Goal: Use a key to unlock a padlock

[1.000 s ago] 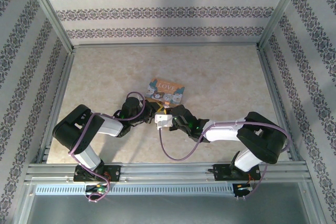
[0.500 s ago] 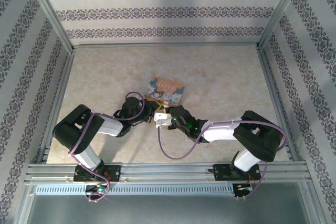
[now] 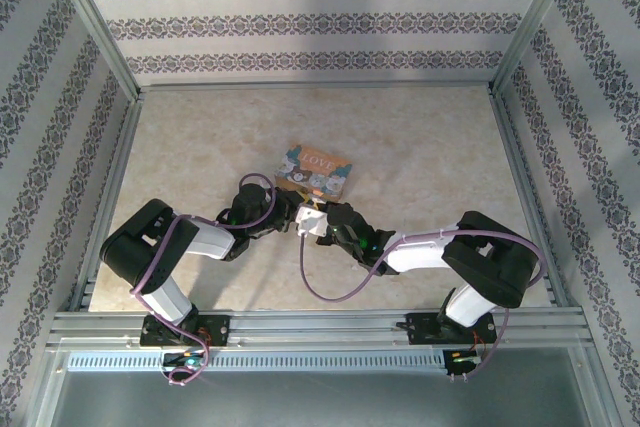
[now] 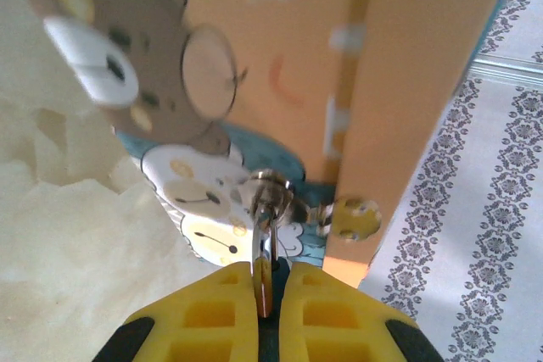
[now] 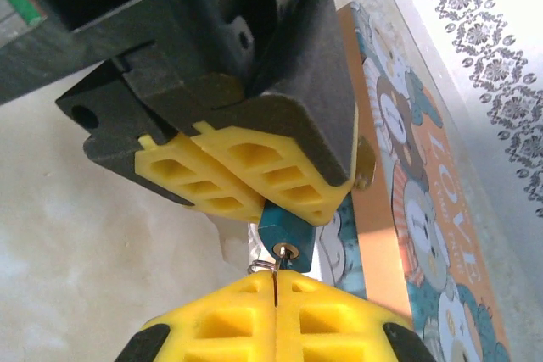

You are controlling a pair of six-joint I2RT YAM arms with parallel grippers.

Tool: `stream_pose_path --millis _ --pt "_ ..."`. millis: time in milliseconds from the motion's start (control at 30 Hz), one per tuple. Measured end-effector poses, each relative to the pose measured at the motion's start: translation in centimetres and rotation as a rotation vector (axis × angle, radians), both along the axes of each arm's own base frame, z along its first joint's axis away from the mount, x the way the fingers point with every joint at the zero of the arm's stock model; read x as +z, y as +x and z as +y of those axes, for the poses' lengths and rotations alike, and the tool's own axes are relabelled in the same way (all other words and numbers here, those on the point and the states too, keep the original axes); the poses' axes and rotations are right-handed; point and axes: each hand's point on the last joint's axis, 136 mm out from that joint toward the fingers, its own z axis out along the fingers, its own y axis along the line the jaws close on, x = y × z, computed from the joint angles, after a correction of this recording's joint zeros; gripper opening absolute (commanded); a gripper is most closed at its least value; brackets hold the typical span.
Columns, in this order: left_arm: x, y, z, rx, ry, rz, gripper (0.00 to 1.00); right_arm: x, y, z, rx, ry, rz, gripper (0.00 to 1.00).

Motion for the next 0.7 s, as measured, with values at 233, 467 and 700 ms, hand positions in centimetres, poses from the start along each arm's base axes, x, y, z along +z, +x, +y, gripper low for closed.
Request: stream_pose_path --millis 233,467,700 --pt "0.08 0.07 0.01 0.002 -0.001 -0.004 0.08 0.08 -0.05 0.13 -0.054 0.118 0.063 0.00" --pt "-0.39 0.13 0.06 0.008 0.003 0.005 0.09 -0.32 -0.02 0.18 -0.074 0.153 0.088 0.00" --pt "-0.58 0.17 0.05 0.009 0.004 0.006 0.08 -0.61 0.06 0.18 -0.087 0.167 0.099 0.00"
